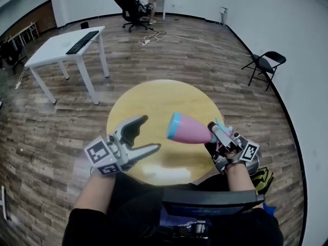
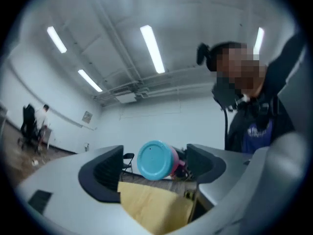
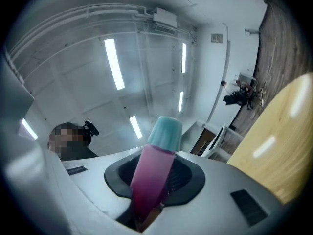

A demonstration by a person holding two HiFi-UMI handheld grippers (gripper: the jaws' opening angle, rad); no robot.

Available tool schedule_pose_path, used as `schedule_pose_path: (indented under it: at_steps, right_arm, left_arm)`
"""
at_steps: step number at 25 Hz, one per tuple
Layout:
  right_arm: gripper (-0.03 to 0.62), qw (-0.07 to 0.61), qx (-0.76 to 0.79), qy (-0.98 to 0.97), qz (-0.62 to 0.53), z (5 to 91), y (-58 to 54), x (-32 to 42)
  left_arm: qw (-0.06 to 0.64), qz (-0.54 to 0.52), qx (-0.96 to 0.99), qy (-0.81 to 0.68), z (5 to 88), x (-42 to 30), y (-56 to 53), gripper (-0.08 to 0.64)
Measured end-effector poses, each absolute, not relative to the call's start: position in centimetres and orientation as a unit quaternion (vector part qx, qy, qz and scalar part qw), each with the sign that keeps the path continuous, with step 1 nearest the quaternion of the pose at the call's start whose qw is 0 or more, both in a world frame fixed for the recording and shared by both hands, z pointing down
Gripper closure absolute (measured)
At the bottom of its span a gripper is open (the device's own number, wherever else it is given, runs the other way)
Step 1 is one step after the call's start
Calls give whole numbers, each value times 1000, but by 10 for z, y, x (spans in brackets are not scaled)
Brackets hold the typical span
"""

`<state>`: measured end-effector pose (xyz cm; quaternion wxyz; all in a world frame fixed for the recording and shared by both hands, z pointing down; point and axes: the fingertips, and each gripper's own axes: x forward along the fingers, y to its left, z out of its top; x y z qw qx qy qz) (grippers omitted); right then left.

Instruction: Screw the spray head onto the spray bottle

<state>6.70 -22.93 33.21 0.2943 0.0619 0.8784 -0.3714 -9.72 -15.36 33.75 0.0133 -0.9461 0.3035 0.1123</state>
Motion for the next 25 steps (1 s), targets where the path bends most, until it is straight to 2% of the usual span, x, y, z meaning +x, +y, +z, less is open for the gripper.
schedule_pose_path:
  at_steps: [1,2,5,7,11,13,17,18,19,20,21,22,23,25]
  right_arm:
    - [514,278,81,873,-392,337,-227,56]
    - [513,262,97,868,-410,342,-223,45]
    - [514,224,135,856,-446,356,-205,18]
    - [515,214,149,849,-460,362,-196,10]
    - [512,197,146,859,-449,364,-187,5]
    - [511,189,139,888,-395,360,-183,8]
    - [512,156,130,966,-162,335,-148,8]
    - [512,142,132,974,-115,331,-139,7]
    - [512,131,135,978,-92,331,-134,6]
    - [512,126,136,978,-94,331,-133,6]
    - [514,129,136,975,-117,333,-136,7]
    - [514,140,136,968,-157,335,-142,8]
    - [515,157,137,956,-209,338,-151,10]
    - [515,206,150,909,-329,345,-169,17]
  left_arm:
    - [67,45,-951,297,343,-83,-155,117]
    - [115,-20,-950,291,351,-68,-155,92]
    - [203,-109,-937,262,370,-31,-147,71]
    - [221,-102,-938,246,370,-20,-140,64]
    - [168,-76,-950,251,366,-26,-134,60]
    - [90,-48,-963,251,366,-28,-136,60]
    - [-288,107,-936,172,375,-47,-150,58]
    - [-356,134,-912,153,378,-48,-151,58]
    - [-396,150,-895,143,381,-48,-151,58]
    - [-400,154,-892,144,380,-47,-148,58]
    - [-368,146,-905,154,377,-46,-145,58]
    - [-300,123,-930,174,371,-43,-140,58]
    - [-203,86,-955,199,364,-40,-134,57]
    - [47,-23,-967,249,353,-28,-121,55]
